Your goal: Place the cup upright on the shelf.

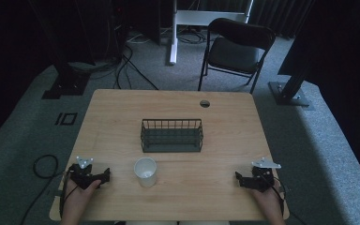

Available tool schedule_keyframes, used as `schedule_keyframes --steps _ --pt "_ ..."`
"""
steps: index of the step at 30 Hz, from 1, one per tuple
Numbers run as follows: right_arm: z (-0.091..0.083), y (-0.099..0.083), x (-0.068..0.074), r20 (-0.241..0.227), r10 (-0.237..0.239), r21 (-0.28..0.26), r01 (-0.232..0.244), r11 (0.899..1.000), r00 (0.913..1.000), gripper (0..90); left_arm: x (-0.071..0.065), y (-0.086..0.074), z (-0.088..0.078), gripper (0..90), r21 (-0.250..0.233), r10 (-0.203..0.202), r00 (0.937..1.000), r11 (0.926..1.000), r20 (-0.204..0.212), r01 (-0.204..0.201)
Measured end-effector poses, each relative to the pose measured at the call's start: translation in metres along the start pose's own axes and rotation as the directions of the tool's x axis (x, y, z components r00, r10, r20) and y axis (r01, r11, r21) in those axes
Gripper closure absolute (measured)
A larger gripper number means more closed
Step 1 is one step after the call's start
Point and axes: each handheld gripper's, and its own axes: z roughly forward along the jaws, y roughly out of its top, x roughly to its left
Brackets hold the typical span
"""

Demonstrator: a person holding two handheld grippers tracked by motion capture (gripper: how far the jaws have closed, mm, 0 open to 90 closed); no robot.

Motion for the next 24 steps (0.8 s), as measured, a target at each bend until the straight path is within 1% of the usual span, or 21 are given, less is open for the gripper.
schedule_keyframes --steps 3,4,5,7,8,15,18,20,21,23,24 --pt "-0.0007 -0.0006 0.0001 -0.015 -0.017 0.0 0.017 1.0 0.9997 10.1 -0.0001 0.0 0.0001 2.2 -0.001 0.001 1.0 1.0 0.002 -0.001" --pt "-0.0006 -0.0006 0.0002 -0.016 -0.017 -0.001 0.017 1.0 0.9997 10.1 -0.0004 0.0001 0.0002 2.2 0.0 0.011 0.9998 0.9999 0.014 -0.011" --pt "-0.0006 -0.0006 0.0002 -0.016 -0.017 -0.001 0.017 1.0 0.9997 10.1 -0.0004 0.0001 0.0002 2.2 0.0 0.011 0.9998 0.9999 0.014 -0.011" --pt "-0.0006 -0.0017 0.0001 -0.017 -0.018 -0.01 0.018 1.0 0.9997 10.1 -0.0006 0.0002 0.0003 2.2 -0.001 0.025 0.9994 0.9997 0.026 -0.025" --pt "-0.0007 -0.0018 0.0001 -0.017 -0.017 -0.01 0.017 1.0 0.9997 10.2 -0.0009 0.0002 0.0004 2.2 -0.003 0.044 0.998 0.999 0.046 -0.044" --pt "-0.0007 -0.0018 0.0 -0.018 -0.017 -0.01 0.017 1.0 0.9997 10.1 0.0001 0.0001 0.0001 2.3 -0.002 0.062 0.9962 0.9981 0.061 -0.061" --pt "-0.0007 -0.0019 -0.0002 -0.019 -0.019 -0.01 0.019 1.0 0.9996 10.2 0.0008 -0.0001 0.0 2.3 -0.003 0.076 0.9943 0.9971 0.075 -0.076" --pt "-0.0008 -0.002 -0.0006 -0.022 -0.022 -0.01 0.022 1.0 0.9995 10.2 0.0021 -0.0004 -0.0002 2.3 -0.005 0.091 0.9918 0.9959 0.09 -0.09" --pt "-0.0008 -0.002 -0.0006 -0.022 -0.022 -0.01 0.022 1.0 0.9995 10.2 0.0021 -0.0004 -0.0002 2.3 -0.005 0.091 0.9918 0.9959 0.09 -0.09" --pt "-0.001 -0.0022 -0.0012 -0.027 -0.026 -0.01 0.025 1.0 0.9993 10.2 0.0038 -0.0008 -0.0007 2.3 -0.006 0.107 0.9888 0.9942 0.104 -0.107" --pt "-0.0011 -0.0023 -0.0014 -0.028 -0.027 -0.01 0.027 1.0 0.9992 10.2 0.0039 -0.0008 -0.0007 2.3 -0.006 0.108 0.9886 0.9941 0.105 -0.108"
